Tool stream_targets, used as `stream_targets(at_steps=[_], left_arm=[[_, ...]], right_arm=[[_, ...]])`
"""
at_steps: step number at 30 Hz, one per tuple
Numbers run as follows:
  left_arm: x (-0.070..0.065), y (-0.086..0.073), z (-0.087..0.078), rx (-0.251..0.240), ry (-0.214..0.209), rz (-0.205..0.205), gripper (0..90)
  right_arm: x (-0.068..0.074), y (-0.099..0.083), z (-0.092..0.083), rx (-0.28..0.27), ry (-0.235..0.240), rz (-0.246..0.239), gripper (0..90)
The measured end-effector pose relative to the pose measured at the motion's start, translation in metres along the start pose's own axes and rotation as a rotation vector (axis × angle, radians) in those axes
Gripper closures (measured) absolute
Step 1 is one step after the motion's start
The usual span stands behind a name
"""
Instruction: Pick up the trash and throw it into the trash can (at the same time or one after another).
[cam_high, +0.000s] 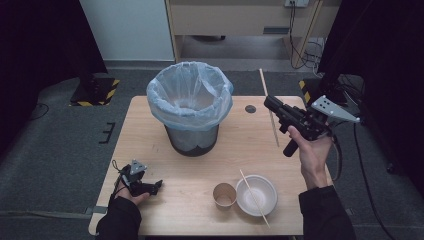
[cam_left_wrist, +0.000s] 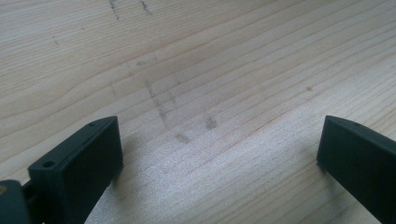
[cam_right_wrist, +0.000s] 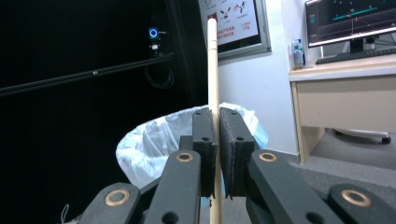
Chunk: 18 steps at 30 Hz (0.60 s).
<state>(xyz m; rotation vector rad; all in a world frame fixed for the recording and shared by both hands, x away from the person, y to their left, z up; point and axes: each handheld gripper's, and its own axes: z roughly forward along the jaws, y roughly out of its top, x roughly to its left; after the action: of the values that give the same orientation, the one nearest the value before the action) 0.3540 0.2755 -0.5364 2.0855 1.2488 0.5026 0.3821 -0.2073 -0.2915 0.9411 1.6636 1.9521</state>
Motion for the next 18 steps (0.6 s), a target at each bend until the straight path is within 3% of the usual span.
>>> stream_targets(at_steps=[18], left_arm=[[0.0,0.0,0.0,0.001,-0.001,0.002,0.0]], right_arm=[[0.017,0.041,0.039,-0.088,0.03,-0.032,85.8]])
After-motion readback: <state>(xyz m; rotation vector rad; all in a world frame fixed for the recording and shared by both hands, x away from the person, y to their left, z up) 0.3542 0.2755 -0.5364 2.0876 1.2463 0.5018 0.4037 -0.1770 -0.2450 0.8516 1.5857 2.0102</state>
